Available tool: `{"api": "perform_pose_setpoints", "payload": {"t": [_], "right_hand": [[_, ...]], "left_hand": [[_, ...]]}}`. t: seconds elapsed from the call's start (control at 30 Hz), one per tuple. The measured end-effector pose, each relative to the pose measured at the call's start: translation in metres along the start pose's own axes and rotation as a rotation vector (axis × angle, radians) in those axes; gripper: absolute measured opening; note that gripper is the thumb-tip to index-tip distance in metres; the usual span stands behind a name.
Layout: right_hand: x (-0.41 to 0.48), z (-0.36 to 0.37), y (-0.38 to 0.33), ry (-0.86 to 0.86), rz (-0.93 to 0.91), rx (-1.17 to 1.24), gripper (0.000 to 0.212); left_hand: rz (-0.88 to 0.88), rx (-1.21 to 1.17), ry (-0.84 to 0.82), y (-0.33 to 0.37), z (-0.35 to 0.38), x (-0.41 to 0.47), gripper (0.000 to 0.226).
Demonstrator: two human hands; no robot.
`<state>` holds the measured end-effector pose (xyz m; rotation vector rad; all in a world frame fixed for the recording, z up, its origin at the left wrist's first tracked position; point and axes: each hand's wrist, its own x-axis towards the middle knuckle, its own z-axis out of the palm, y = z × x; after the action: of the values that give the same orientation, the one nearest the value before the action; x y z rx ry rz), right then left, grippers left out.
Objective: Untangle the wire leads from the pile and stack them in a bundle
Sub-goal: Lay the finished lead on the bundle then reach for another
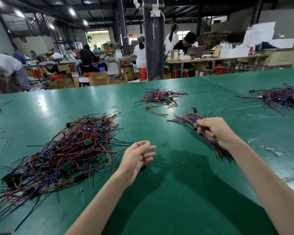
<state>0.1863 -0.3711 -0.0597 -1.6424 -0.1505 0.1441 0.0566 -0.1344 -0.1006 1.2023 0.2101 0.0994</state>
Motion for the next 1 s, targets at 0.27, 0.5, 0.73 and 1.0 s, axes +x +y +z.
{"api": "perform_pose_setpoints", "payload": {"t": [0.27,0.5,0.73,1.0], "right_hand": [[-0.001,-0.022,0.015,0.260,0.150,-0.651,0.018],[-0.011,-0.004,0.013,0.443,0.050,-1.044,0.017],[-0.022,0.034,0.024,0.427,-0.319,-1.203,0.017],[-0.033,0.080,0.051,0.134,-0.479,-1.302,0.016]], "left_hand": [[0.000,0.027,0.008,0.000,0.001,-0.001,0.019],[0.006,0.049,0.013,-0.002,-0.001,-0.003,0.015],[0.113,0.163,0.047,-0.009,0.004,-0.005,0.011],[0.623,0.969,0.110,0.013,-0.015,-0.002,0.012]]}}
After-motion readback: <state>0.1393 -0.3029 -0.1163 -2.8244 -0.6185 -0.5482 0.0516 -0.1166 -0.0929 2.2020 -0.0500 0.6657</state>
